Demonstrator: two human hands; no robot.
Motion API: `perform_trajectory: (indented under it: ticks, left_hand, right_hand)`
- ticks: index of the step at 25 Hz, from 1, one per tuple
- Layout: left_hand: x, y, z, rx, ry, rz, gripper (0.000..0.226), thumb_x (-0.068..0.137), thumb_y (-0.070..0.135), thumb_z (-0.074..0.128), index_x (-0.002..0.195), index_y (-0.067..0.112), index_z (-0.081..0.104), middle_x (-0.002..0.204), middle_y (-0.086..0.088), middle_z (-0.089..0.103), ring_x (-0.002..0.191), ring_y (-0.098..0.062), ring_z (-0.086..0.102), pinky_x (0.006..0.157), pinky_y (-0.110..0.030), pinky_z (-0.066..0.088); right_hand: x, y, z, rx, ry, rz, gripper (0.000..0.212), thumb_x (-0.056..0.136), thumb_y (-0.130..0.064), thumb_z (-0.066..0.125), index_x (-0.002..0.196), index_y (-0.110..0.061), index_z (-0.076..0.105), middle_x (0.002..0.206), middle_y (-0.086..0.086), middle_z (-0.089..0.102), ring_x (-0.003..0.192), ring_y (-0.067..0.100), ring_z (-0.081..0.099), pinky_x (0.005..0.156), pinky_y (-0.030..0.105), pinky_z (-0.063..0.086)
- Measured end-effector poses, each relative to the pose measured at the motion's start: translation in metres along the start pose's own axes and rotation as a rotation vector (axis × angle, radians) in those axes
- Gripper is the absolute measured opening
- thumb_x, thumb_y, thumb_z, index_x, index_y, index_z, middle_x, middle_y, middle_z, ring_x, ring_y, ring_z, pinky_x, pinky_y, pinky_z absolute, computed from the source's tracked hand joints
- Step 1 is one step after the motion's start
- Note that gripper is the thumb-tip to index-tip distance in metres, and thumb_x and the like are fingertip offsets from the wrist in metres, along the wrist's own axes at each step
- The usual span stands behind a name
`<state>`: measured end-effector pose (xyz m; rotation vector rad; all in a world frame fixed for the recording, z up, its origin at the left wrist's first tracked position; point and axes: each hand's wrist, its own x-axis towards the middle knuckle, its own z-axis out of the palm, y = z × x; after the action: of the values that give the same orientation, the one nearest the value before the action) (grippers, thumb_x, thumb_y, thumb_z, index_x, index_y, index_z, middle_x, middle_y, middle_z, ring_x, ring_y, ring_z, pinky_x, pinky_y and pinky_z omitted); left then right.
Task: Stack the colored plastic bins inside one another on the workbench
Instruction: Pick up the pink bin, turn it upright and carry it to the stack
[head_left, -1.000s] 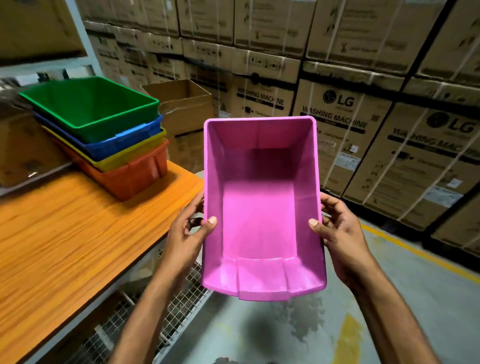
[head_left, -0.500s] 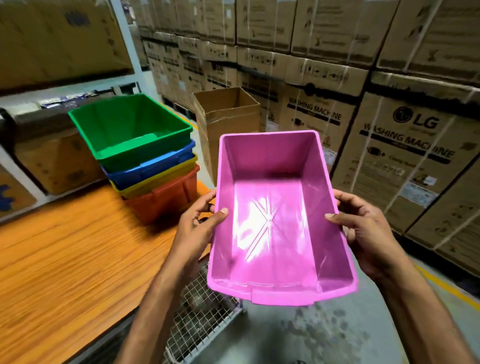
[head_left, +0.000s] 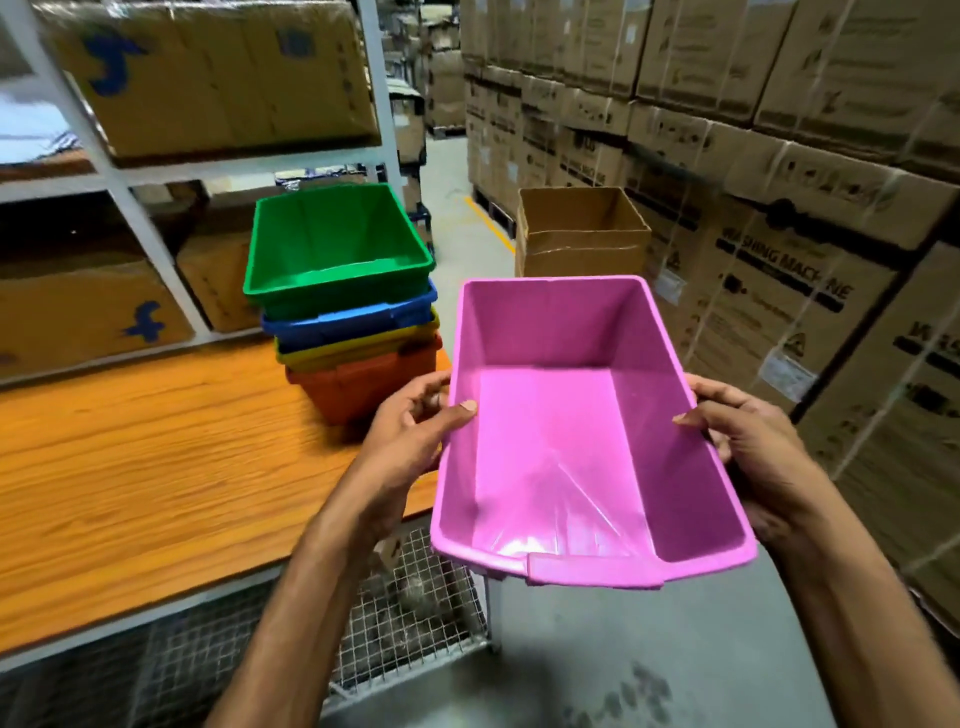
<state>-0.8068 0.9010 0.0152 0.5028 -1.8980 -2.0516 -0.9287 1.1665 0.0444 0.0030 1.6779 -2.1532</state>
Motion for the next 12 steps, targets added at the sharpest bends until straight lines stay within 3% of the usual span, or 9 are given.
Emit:
perform_trajectory:
  ticks: [3, 6, 9, 12]
  left_hand:
    - [0.005, 0.023, 0.006, 0.001, 0.009, 0.003, 0.048, 0.093, 0.009, 0.071, 0.139, 0.020, 0.062, 0.126, -0.023, 0.067, 0.102, -0.016, 0.068, 0.067, -0.021, 0.059]
    - [0.018, 0.058, 0.017, -0.003, 0.004, 0.103, 0.051, 0.090, -0.002, 0.070, 0.136, 0.018, 0.064, 0.122, -0.016, 0.072, 0.102, -0.013, 0.070, 0.089, -0.034, 0.058]
    - [0.039, 0.099, 0.018, 0.005, 0.073, 0.240, 0.052, 0.090, -0.007, 0.067, 0.136, 0.017, 0.064, 0.113, 0.000, 0.073, 0.092, -0.005, 0.070, 0.078, -0.026, 0.059]
    - [0.059, 0.131, -0.003, 0.034, 0.150, 0.344, 0.057, 0.088, -0.007, 0.068, 0.135, 0.025, 0.064, 0.115, 0.003, 0.069, 0.093, -0.005, 0.068, 0.070, -0.022, 0.057]
  right_hand:
    - [0.019, -0.024, 0.000, -0.052, -0.070, -0.031, 0.044, 0.085, 0.019, 0.048, 0.112, -0.007, 0.071, 0.067, 0.003, 0.074, 0.038, 0.008, 0.053, 0.036, 0.013, 0.042]
    - [0.046, -0.067, 0.003, -0.106, -0.108, -0.129, 0.046, 0.083, 0.017, 0.053, 0.112, -0.012, 0.074, 0.085, 0.010, 0.076, 0.045, 0.008, 0.062, 0.039, 0.017, 0.048]
    - [0.071, -0.107, 0.026, -0.082, -0.199, -0.248, 0.048, 0.085, 0.016, 0.056, 0.119, -0.014, 0.070, 0.105, 0.012, 0.073, 0.062, 0.012, 0.069, 0.049, 0.024, 0.056]
    - [0.093, -0.126, 0.067, -0.063, -0.257, -0.375, 0.052, 0.086, 0.018, 0.058, 0.130, -0.009, 0.063, 0.112, 0.009, 0.071, 0.076, 0.012, 0.069, 0.061, 0.023, 0.059]
